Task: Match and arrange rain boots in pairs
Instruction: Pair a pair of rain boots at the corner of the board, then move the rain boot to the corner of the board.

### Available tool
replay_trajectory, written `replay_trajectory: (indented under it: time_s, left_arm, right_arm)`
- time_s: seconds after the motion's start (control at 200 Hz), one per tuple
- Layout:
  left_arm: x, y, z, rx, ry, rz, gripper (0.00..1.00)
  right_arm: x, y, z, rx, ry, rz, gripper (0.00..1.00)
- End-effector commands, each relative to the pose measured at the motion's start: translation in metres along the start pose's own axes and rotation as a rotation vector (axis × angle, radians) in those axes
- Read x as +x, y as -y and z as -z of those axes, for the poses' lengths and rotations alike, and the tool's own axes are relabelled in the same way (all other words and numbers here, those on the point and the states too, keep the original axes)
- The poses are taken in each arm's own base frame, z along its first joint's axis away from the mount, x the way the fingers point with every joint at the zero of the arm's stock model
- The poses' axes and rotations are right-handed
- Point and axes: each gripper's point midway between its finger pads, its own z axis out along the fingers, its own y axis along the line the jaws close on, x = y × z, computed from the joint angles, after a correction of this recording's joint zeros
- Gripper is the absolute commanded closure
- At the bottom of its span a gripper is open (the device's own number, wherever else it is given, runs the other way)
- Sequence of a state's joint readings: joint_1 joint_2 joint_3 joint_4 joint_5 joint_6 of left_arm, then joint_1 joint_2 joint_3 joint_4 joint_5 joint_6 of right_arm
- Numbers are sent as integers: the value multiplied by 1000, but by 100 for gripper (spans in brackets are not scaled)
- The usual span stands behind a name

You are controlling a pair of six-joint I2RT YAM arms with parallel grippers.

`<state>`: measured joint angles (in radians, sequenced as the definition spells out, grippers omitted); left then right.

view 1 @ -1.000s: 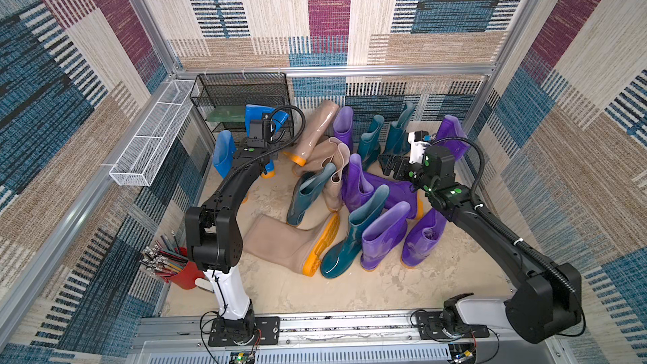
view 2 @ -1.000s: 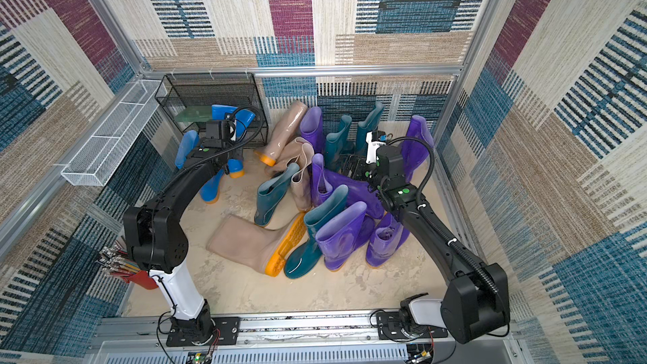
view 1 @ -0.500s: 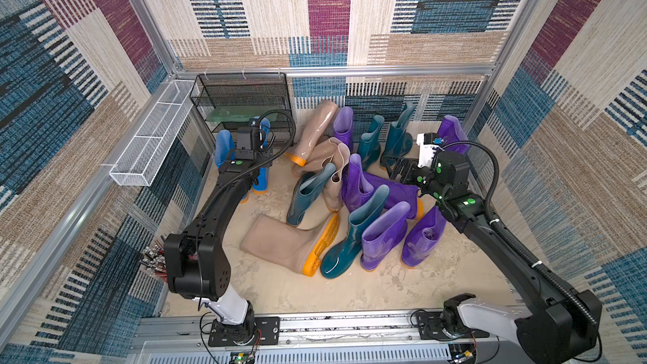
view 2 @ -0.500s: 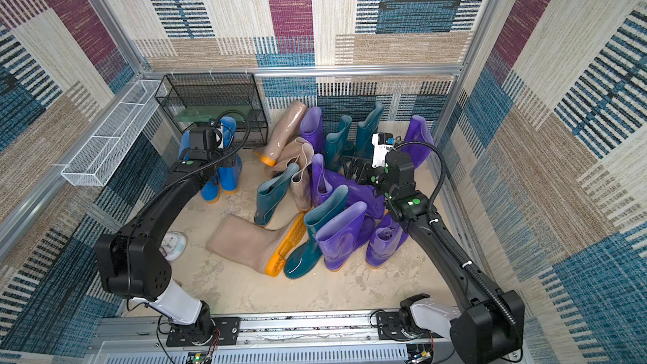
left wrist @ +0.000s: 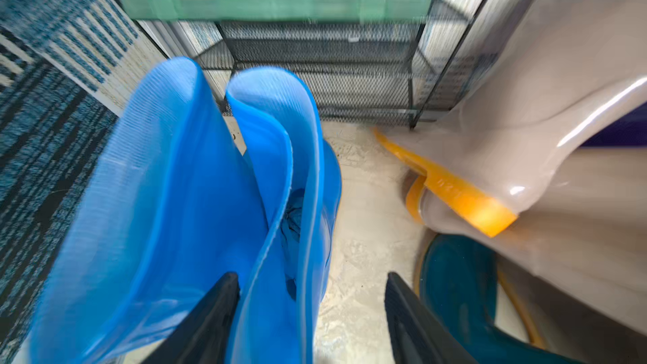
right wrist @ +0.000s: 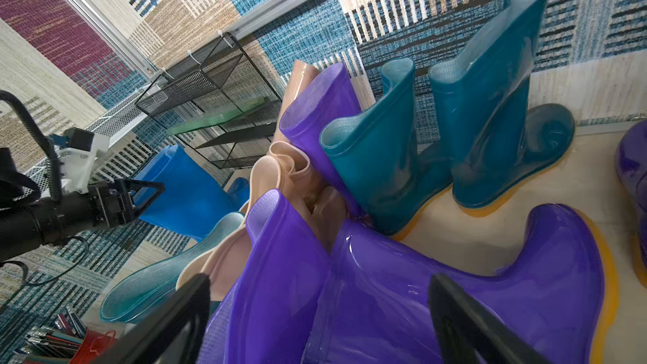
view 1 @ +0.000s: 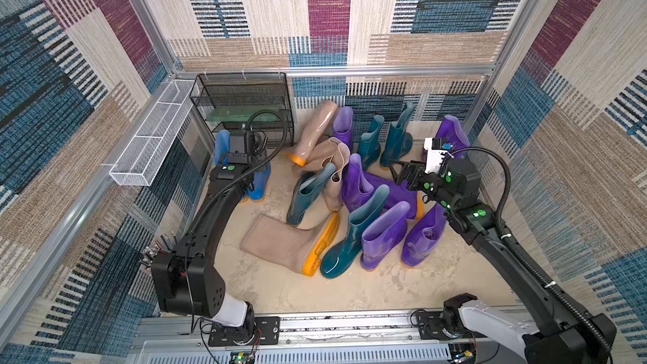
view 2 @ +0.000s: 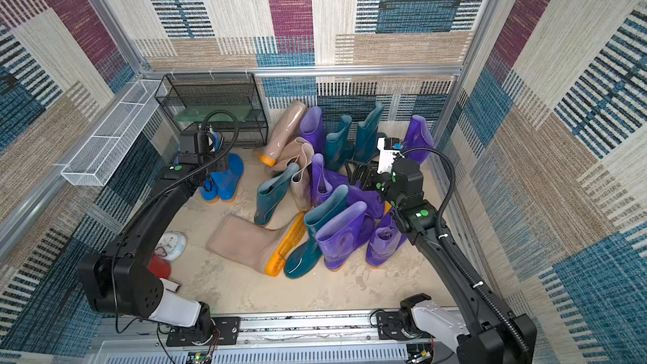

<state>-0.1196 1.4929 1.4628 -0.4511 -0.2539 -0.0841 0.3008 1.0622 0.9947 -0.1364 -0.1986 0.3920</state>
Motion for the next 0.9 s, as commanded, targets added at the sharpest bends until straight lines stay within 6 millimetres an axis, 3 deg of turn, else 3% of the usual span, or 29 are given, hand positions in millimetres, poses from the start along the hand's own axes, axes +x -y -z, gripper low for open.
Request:
replay_trajectory:
  time_s: [0.0, 0.21, 0.386, 0.476, 0.596, 0.711, 0.891]
  left_arm:
    - [-6, 18, 26, 93, -9, 33, 32]
    - [2, 55, 72, 242, -9, 37, 30]
    - [1, 108, 97, 349, -43, -57, 31]
    - [-4, 131, 109, 410, -43, -74, 30]
    - [-1, 139, 111, 445, -60, -39, 31]
    - [8, 139, 110, 469, -9, -29, 32]
    - [22, 125, 111, 460, 8, 48, 31]
  right_arm:
    - [-3, -3, 2, -8, 10, 17, 0]
    - [-2, -5, 6, -3, -3, 23, 1]
    - [-9, -17, 8, 13, -8, 80, 2]
    - [-30, -10, 15, 119, 24, 110, 1]
    - [-70, 1, 26, 235, 103, 148, 0]
    - [-98, 27, 17, 315, 116, 157, 1]
    - [-115, 125, 11, 575, 82, 105, 1]
